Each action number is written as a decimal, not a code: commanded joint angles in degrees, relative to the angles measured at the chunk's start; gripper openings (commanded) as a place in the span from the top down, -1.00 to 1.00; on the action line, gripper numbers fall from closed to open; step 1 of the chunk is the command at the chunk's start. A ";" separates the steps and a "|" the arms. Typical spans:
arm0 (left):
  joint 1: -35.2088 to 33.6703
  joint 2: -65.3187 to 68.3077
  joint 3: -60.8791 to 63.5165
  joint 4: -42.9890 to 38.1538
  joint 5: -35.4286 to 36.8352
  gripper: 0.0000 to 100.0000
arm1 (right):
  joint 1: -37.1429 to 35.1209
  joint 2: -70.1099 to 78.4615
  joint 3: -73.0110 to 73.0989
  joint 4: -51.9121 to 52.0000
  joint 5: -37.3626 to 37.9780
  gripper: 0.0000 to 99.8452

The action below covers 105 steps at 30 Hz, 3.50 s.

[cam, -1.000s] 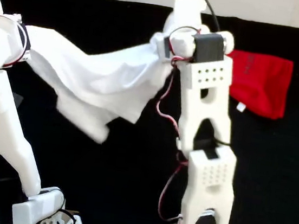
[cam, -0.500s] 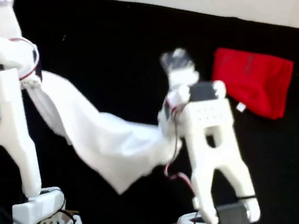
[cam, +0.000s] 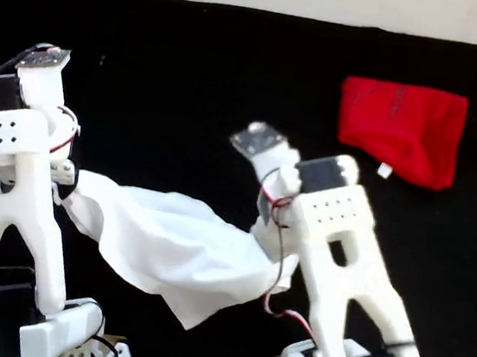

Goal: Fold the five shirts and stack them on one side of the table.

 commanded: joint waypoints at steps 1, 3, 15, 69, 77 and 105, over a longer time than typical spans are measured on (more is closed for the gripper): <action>-1.63 -1.19 -0.48 0.35 -0.62 0.98 | -0.40 -5.14 -11.91 3.21 0.53 0.50; -2.68 -1.54 -0.48 0.35 -1.67 0.98 | -0.31 -5.67 -15.43 1.63 0.35 0.50; -8.92 -1.71 -0.48 0.35 -2.02 0.98 | 2.15 30.29 -14.64 -12.70 -5.45 0.48; -0.40 0.04 -43.91 -1.58 -1.93 0.98 | 19.74 55.87 -111.25 3.38 -5.45 0.99; -3.03 10.59 -26.15 -14.68 -2.02 0.98 | 16.22 56.04 -92.70 2.51 -5.45 0.99; 27.65 13.23 -15.25 -4.04 1.67 0.65 | 15.43 55.69 -65.71 -22.64 -11.16 0.64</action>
